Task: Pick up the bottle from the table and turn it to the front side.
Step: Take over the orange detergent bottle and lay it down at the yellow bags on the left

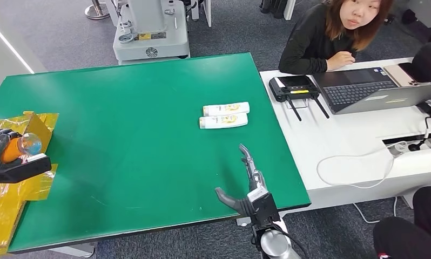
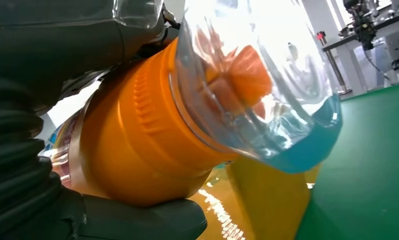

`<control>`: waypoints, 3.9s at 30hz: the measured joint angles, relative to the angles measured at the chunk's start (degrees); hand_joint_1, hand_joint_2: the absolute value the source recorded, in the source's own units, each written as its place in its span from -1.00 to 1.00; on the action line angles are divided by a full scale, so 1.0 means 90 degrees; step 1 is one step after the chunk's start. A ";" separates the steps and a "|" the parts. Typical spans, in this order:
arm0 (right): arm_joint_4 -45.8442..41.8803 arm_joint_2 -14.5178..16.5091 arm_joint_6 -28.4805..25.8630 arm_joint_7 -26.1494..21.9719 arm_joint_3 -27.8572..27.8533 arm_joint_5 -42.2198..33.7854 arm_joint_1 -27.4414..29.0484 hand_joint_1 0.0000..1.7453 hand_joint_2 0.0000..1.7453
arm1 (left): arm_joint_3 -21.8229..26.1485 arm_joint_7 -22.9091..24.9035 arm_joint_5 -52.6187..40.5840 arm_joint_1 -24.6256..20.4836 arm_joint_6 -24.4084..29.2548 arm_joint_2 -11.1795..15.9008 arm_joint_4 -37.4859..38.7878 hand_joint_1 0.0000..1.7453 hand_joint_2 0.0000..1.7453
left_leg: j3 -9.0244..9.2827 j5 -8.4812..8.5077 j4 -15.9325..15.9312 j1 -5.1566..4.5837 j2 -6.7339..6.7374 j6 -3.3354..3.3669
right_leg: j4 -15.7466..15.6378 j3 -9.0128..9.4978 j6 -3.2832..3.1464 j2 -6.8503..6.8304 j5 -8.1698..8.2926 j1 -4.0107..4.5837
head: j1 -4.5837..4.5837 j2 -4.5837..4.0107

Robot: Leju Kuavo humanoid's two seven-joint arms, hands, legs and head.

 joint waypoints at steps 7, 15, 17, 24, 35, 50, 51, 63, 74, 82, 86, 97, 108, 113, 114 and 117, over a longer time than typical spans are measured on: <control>-0.0114 0.0001 -0.0001 0.0025 -0.0072 0.0062 0.0055 -1.00 1.00 | -0.0001 -0.0037 0.0037 -0.0130 -0.0002 -0.0185 0.0314 1.00 1.00 | 0.0000 0.0000 0.0000 0.0001 0.0005 0.0000 | 0.0001 -0.0002 -0.0001 0.0004 0.0000 0.0001 | -0.0001 0.0000; -0.0116 0.0001 0.0015 0.0056 -0.0127 0.0114 0.0061 -1.00 1.00 | -0.0008 0.0030 -0.0118 -0.0328 0.0090 -0.0317 0.0772 1.00 1.00 | 0.0000 0.0000 -0.0001 0.0001 0.0006 0.0000 | 0.0001 -0.0001 -0.0001 0.0006 0.0001 0.0001 | -0.0001 0.0000; -0.0116 0.0001 0.0006 0.0095 -0.0128 0.0168 0.0068 -1.00 1.00 | -0.0024 0.0035 -0.0148 -0.0333 0.0126 -0.0320 0.0833 1.00 1.00 | 0.0000 0.0000 0.0000 0.0001 0.0006 0.0000 | 0.0001 -0.0002 -0.0001 0.0006 0.0000 0.0001 | -0.0001 0.0000; -0.0129 0.0001 -0.0080 0.0185 -0.0189 0.0195 0.0087 -1.00 1.00 | -0.0067 0.0075 -0.0236 -0.0496 0.0003 -0.0446 0.1035 1.00 1.00 | -0.0001 0.0000 0.0000 0.0000 0.0002 0.0000 | 0.0000 -0.0002 -0.0001 0.0003 0.0001 0.0000 | 0.0000 0.0000; -0.0330 0.0001 -0.0171 0.0316 -0.0333 0.0290 0.0277 -1.00 1.00 | -0.0211 -0.0047 -0.0102 -0.0767 -0.0151 -0.0584 0.1504 1.00 1.00 | -0.0001 0.0000 0.0000 0.0001 0.0001 0.0000 | 0.0000 -0.0003 -0.0002 0.0001 0.0001 0.0000 | 0.0000 -0.0001; -0.0484 0.0001 -0.0388 0.0429 -0.0409 0.0304 0.0417 -1.00 1.00 | -0.0276 -0.0092 0.0042 -0.1129 -0.0185 -0.0923 0.2262 1.00 1.00 | 0.0002 0.0002 0.0000 0.0000 -0.0002 -0.0001 | 0.0001 0.0001 -0.0002 -0.0002 0.0002 0.0000 | -0.0001 0.0000; -0.0519 0.0001 -0.0409 0.0463 -0.0409 0.0318 0.0433 -1.00 1.00 | -0.0279 -0.0092 0.0052 -0.1153 -0.0199 -0.0944 0.2307 1.00 1.00 | 0.0002 0.0002 0.0000 0.0000 -0.0002 -0.0001 | 0.0001 0.0001 -0.0003 -0.0002 0.0002 0.0000 | -0.0001 0.0000; -0.0794 -0.0002 -0.0419 0.0679 -0.0440 0.0474 0.0597 -1.00 1.00 | -0.0291 -0.0026 0.0200 -0.1242 -0.0151 -0.1070 0.2621 1.00 1.00 | 0.0014 0.0006 -0.0002 -0.0001 -0.0006 0.0000 | 0.0005 0.0016 -0.0004 -0.0008 0.0003 0.0001 | -0.0001 0.0000; -0.0933 -0.0002 -0.0417 0.0684 -0.0441 0.0522 0.0775 -1.00 1.00 | -0.0291 -0.0097 0.0279 -0.1208 -0.0069 -0.0890 0.2673 1.00 1.00 | 0.0017 0.0008 -0.0004 0.0000 -0.0004 -0.0004 | 0.0008 0.0016 -0.0007 -0.0004 0.0004 0.0001 | -0.0001 -0.0001; -0.0969 -0.0033 -0.0377 0.0703 -0.0435 0.0521 0.0830 -1.00 1.00 | -0.0290 -0.0181 0.0474 -0.1193 -0.0062 -0.0770 0.2673 1.00 1.00 | 0.0015 0.0007 -0.0004 0.0000 0.0001 -0.0004 | 0.0008 0.0013 -0.0007 0.0003 0.0004 0.0001 | 0.0000 0.0000; -0.0967 -0.0093 -0.0381 0.0687 -0.0410 0.0446 0.0868 -1.00 1.00 | -0.0288 -0.0405 0.0857 -0.1086 0.0065 -0.0631 0.2672 1.00 1.00 | 0.0016 0.0003 -0.0005 0.0000 0.0009 -0.0009 | 0.0009 0.0012 -0.0010 0.0013 0.0002 0.0001 | 0.0000 -0.0001; -0.0926 -0.0242 -0.0464 0.0698 -0.0247 0.0283 0.0959 -1.00 1.00 | 0.0374 -0.0907 0.1764 0.0630 0.0867 0.0144 0.1932 1.00 1.00 | 0.0017 -0.0020 -0.0010 0.0000 0.0046 -0.0032 | 0.0008 -0.0005 -0.0023 0.0058 -0.0009 0.0001 | -0.0001 0.0000; -0.0900 -0.0244 -0.0287 0.0695 -0.0239 0.0418 0.0886 -1.00 1.00 | 0.1493 -0.0762 0.0710 0.2140 0.1055 0.0246 0.0711 1.00 1.00 | 0.0016 -0.0018 -0.0011 0.0001 0.0022 -0.0031 | 0.0006 -0.0001 -0.0026 0.0027 -0.0016 0.0001 | -0.0001 -0.0001; -0.0839 -0.0242 -0.0207 0.0685 -0.0237 0.0421 0.0730 -1.00 1.00 | 0.1537 -0.0856 0.0273 0.2057 0.1215 -0.0033 0.0704 1.00 1.00 | 0.0017 -0.0009 -0.0010 -0.0002 -0.0005 -0.0018 | 0.0005 0.0008 -0.0024 -0.0008 -0.0015 0.0000 | 0.0001 0.0000; -0.0822 -0.0242 -0.0203 0.0684 -0.0236 0.0421 0.0693 -1.00 1.00 | 0.1536 -0.0880 0.0210 0.2031 0.1244 -0.0108 0.0703 1.00 1.00 | 0.0017 -0.0008 -0.0010 -0.0002 -0.0009 -0.0017 | 0.0004 0.0010 -0.0024 -0.0013 -0.0014 -0.0001 | 0.0001 -0.0001; -0.0750 -0.0242 -0.0188 0.0675 -0.0228 0.0420 0.0600 -1.00 1.00 | 0.1526 -0.0940 0.0067 0.1972 0.1313 -0.0336 0.0688 1.00 1.00 | 0.0018 -0.0006 -0.0009 -0.0003 -0.0009 -0.0014 | 0.0004 0.0012 -0.0022 -0.0017 -0.0009 -0.0001 | -0.0001 -0.0001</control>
